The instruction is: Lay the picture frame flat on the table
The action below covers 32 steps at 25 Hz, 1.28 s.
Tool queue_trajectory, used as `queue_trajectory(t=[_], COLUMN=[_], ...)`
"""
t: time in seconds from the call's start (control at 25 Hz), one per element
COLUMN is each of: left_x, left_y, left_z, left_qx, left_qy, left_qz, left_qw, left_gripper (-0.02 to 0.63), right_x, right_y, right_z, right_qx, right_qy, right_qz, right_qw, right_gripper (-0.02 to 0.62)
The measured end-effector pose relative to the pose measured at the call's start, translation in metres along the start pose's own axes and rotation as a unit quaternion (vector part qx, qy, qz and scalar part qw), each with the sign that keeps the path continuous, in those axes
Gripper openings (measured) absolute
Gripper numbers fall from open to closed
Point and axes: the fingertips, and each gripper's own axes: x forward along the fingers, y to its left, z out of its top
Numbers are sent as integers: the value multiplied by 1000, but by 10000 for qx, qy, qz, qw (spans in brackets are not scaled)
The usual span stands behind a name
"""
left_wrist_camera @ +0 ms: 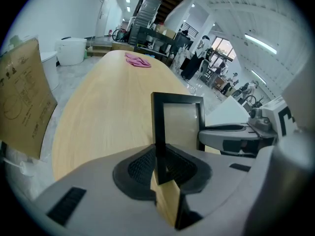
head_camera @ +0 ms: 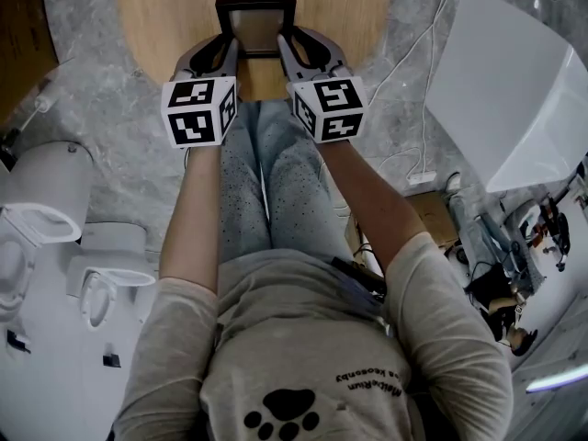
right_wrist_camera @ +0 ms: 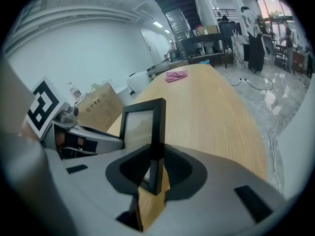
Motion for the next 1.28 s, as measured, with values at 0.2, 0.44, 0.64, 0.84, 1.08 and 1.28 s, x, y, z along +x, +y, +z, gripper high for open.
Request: queue_trajectory(t=[0.2, 0.44, 0.64, 0.84, 1.08, 1.28], left_x=[6, 12, 16, 20, 23, 26], left_y=[-1, 1, 2, 3, 2, 3], left_z=[4, 5, 6, 6, 7, 7], left_qx=[16, 12, 22, -4, -37, -29], left_qy=[80, 143, 174, 197, 213, 245], left_qz=[-40, -97, -129, -155, -164, -162], left_qw=[10000, 9998, 9998, 9997, 9996, 9996], left_gripper=[69, 69, 69, 69, 69, 68], right_x=[7, 16, 20, 23, 25, 28], right_y=[-9, -15, -18, -20, -24, -25], right_z=[-1, -2, -3, -3, -4, -6], right_qx=[122, 120, 168, 152, 247, 347], right_qy=[129, 232, 269, 316, 351, 385], right_qz=[-55, -108, -183, -196, -259, -299], right_qw=[9998, 9996, 9993, 9992, 9987, 9982], right_gripper=[87, 86, 86, 86, 84, 86])
